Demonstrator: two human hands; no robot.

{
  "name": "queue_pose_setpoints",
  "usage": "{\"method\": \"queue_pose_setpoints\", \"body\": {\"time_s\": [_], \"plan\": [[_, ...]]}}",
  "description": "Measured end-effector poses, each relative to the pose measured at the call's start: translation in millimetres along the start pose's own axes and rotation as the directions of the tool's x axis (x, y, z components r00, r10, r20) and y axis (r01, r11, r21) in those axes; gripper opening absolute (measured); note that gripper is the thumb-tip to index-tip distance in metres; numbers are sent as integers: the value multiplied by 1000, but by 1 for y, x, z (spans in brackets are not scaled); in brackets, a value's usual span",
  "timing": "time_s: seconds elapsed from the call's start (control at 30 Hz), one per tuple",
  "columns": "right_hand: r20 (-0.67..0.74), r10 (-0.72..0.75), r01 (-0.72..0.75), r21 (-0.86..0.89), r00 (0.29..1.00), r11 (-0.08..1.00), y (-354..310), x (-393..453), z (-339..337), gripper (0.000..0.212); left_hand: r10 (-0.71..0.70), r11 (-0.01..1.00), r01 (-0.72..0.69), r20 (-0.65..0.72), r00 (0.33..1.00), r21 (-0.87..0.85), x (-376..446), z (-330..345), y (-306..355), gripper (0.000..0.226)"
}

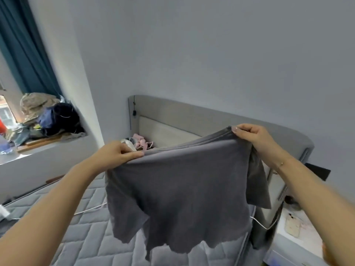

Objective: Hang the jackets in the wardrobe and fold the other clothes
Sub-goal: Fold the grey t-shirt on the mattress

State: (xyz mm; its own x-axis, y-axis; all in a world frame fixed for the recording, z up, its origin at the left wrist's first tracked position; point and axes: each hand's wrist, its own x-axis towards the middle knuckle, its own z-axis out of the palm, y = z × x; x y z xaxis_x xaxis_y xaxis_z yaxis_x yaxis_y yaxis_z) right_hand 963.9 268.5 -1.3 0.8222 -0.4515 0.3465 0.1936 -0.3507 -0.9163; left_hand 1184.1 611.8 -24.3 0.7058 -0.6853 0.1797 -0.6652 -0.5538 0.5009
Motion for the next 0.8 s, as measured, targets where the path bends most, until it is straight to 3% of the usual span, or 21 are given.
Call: {"method": "queue_pose_setpoints", "body": {"time_s": [0.07, 0.13, 0.23, 0.33, 0.53, 0.67, 0.8], "plan": [[40, 26, -25, -11, 999, 1000, -5, 1, -7, 18, 1, 1000, -1, 32, 999, -15, 1, -6, 6, 58], [24, 13, -12, -57, 1000, 998, -6, 1, -11, 8, 24, 988, -24, -1, 1000, -152, -2, -8, 11, 51], [-14, -63, 63, -44, 998, 997, -11, -4, -13, 16, 22, 918, -119, -250, 968, -379, -5, -6, 18, 32], [7, -161, 161, -32, 987, 986, -26, -12, -15, 19, 29, 942, -193, -505, 863, -276, -8, -10, 30, 28], [75, -189, 196, -103, 979, 975, -47, -27, -15, 21, 27, 919, -283, -672, 740, -275, -28, 0, 53, 32], [230, -11, 22, -46, 973, 999, -45, -45, -17, 33, 27, 925, -291, -721, 692, -244, -42, -7, 47, 28], [358, 117, -138, 35, 926, 990, -32, -52, -8, 35, 128, 977, -211, -729, 673, -23, -45, -22, 37, 28]]}}
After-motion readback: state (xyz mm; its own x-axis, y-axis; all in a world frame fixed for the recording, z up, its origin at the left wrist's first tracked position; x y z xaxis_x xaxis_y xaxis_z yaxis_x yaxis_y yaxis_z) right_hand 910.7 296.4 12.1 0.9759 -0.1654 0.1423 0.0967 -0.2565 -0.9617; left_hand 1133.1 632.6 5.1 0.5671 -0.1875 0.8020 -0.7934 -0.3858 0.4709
